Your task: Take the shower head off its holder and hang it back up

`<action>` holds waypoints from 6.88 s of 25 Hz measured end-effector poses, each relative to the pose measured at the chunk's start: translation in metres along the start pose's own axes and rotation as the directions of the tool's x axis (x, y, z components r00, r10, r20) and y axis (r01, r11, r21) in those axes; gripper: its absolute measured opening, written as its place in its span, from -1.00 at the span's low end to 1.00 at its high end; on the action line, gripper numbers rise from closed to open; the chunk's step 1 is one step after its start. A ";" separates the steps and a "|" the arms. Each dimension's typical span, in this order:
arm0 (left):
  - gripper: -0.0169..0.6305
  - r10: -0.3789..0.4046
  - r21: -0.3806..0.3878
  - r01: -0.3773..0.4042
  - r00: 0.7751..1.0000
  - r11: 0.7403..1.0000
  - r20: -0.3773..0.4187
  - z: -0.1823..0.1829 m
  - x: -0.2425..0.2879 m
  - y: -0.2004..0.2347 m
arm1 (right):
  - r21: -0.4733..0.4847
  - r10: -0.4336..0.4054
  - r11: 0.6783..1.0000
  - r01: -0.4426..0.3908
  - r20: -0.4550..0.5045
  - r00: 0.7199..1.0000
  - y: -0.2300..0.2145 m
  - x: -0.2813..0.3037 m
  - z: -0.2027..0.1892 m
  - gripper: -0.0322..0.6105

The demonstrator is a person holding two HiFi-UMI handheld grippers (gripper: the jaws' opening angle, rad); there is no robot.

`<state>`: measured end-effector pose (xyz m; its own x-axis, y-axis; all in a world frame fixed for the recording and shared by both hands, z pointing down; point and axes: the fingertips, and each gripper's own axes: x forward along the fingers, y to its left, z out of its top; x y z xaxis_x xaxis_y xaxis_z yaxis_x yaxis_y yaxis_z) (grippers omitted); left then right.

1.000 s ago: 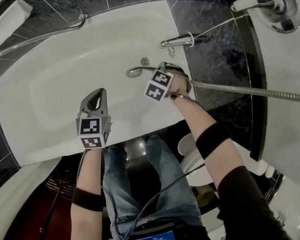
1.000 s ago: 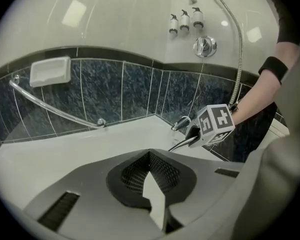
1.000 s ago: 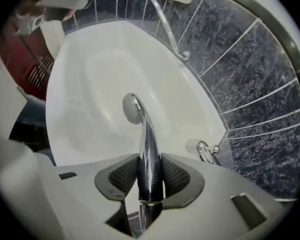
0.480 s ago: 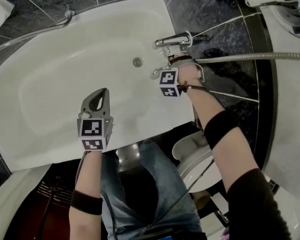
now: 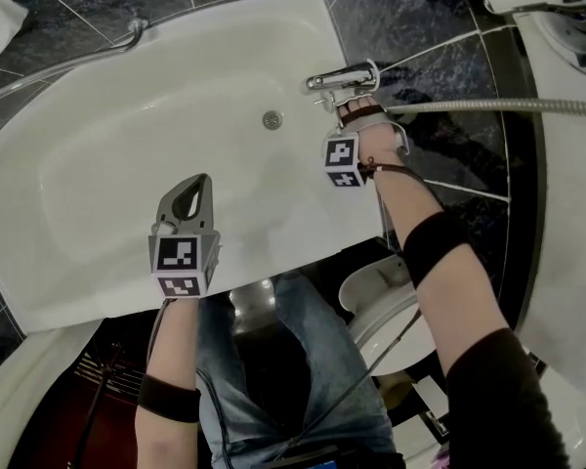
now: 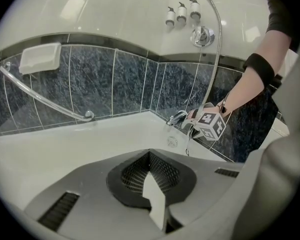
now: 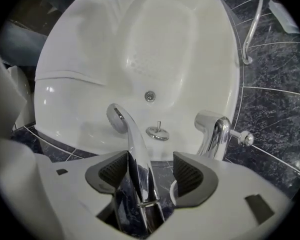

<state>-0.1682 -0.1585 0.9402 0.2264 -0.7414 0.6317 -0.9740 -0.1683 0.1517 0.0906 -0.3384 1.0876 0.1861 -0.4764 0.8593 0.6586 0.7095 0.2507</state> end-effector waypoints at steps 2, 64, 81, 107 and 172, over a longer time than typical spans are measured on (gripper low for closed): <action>-0.94 0.000 0.001 0.000 1.000 1.000 0.000 0.001 -0.003 0.001 | 0.005 -0.008 1.000 0.008 0.021 1.000 -0.005 -0.005 0.011 0.09; -0.94 0.284 -0.092 -0.269 0.877 0.959 0.389 0.283 -0.474 0.032 | 0.855 -0.774 -0.029 -0.517 0.308 0.553 -0.044 -0.605 -0.131 -0.83; -0.94 0.171 0.081 -0.205 0.935 0.975 0.311 0.292 -0.420 0.005 | 0.887 -0.668 -0.050 -0.458 0.311 0.675 -0.032 -0.526 -0.113 -0.69; -0.94 -0.013 0.177 -0.016 0.986 0.984 0.165 0.139 -0.097 -0.022 | 0.893 -0.470 -0.017 -0.450 0.390 0.792 -0.009 -0.139 0.003 0.13; -0.95 0.383 -0.047 -0.385 0.888 0.922 0.255 0.155 -0.415 0.115 | -0.016 -0.812 -0.130 -0.991 0.575 0.097 -0.188 -0.597 0.177 -0.43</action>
<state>-0.3748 0.0286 0.5776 -0.1739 -0.8881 0.4254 -0.9847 0.1606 -0.0673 -0.2731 -0.0953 0.6058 -0.9362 -0.3240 0.1364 -0.2584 0.3713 -0.8918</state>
